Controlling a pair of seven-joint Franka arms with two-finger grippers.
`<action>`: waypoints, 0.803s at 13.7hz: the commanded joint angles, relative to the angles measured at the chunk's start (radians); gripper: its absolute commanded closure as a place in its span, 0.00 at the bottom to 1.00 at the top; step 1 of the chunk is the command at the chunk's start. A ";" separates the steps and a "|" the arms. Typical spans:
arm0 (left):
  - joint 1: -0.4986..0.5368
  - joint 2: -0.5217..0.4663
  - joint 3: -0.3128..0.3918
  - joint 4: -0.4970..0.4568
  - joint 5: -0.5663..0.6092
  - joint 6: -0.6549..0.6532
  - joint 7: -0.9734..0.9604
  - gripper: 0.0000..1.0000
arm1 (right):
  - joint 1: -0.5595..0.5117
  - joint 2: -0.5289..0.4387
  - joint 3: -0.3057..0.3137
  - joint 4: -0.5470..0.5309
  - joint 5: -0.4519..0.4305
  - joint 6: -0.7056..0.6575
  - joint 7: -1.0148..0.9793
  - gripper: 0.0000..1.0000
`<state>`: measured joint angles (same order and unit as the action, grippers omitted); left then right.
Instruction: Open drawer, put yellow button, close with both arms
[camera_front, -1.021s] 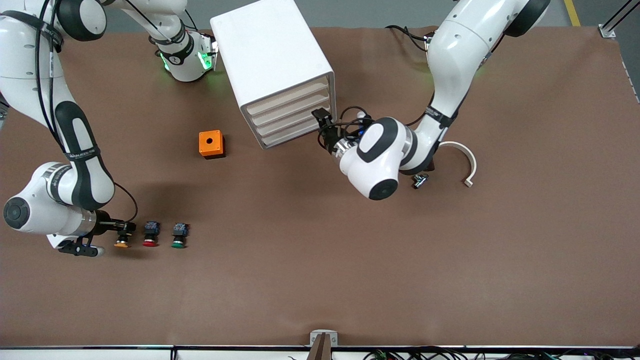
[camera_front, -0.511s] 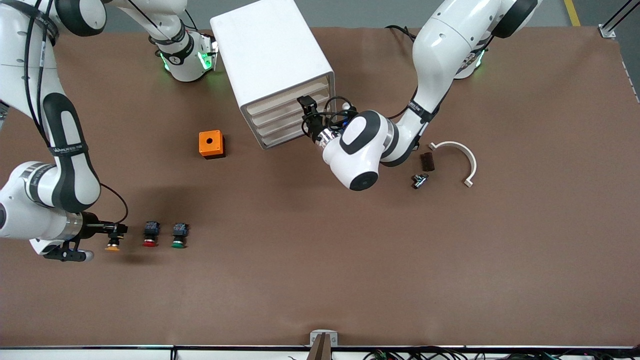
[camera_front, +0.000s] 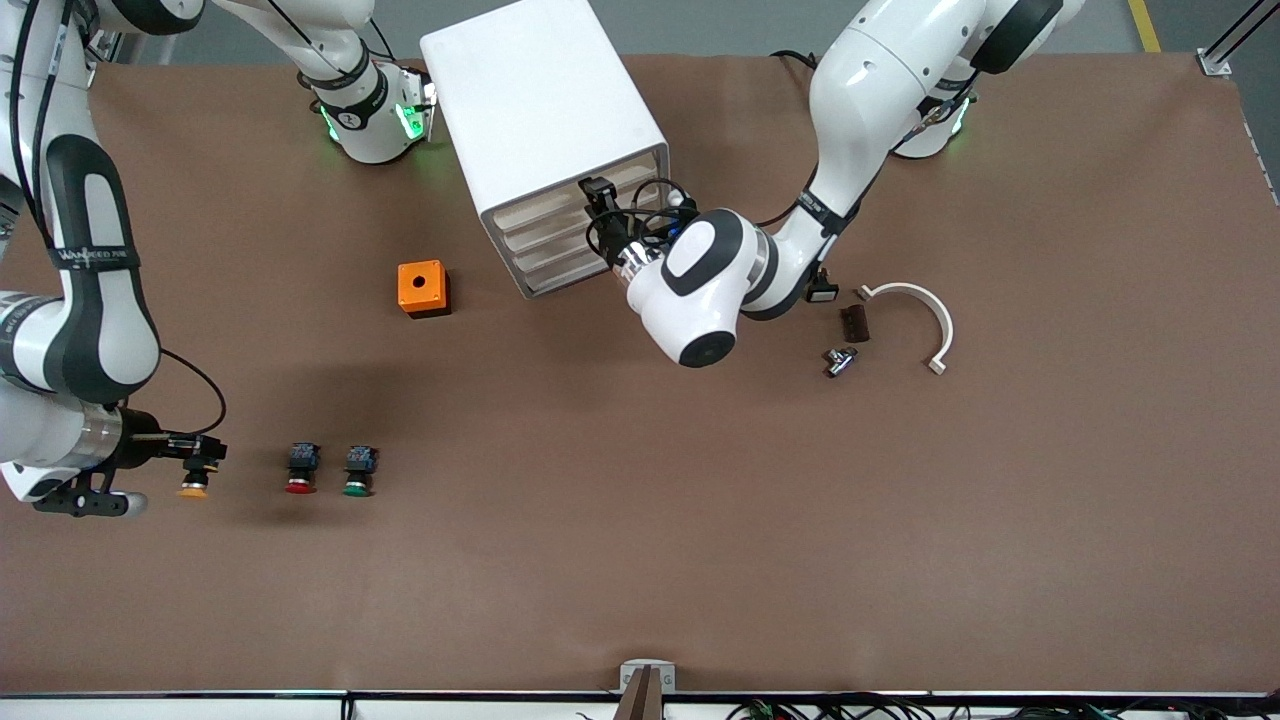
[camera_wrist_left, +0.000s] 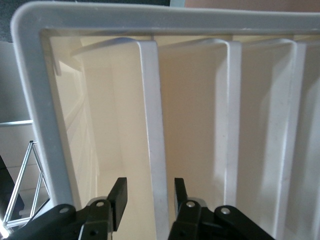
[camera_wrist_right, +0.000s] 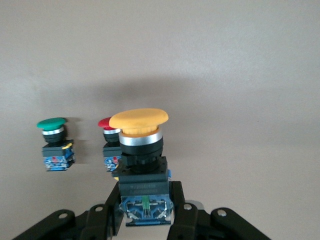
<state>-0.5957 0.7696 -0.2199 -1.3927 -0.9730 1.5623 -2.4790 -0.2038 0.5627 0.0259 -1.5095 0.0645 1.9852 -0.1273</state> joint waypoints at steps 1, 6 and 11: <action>0.004 0.026 0.007 0.003 -0.026 -0.005 0.008 0.75 | 0.023 -0.066 -0.001 -0.015 0.023 -0.073 0.055 1.00; 0.065 0.013 0.040 0.033 -0.020 0.001 0.012 1.00 | 0.115 -0.145 0.000 0.046 0.021 -0.279 0.300 1.00; 0.192 0.019 0.051 0.092 -0.023 0.073 0.028 1.00 | 0.250 -0.230 0.002 0.045 0.029 -0.382 0.628 1.00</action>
<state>-0.4183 0.7878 -0.1621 -1.3267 -0.9857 1.5901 -2.4552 -0.0027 0.3703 0.0325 -1.4559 0.0735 1.6352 0.3822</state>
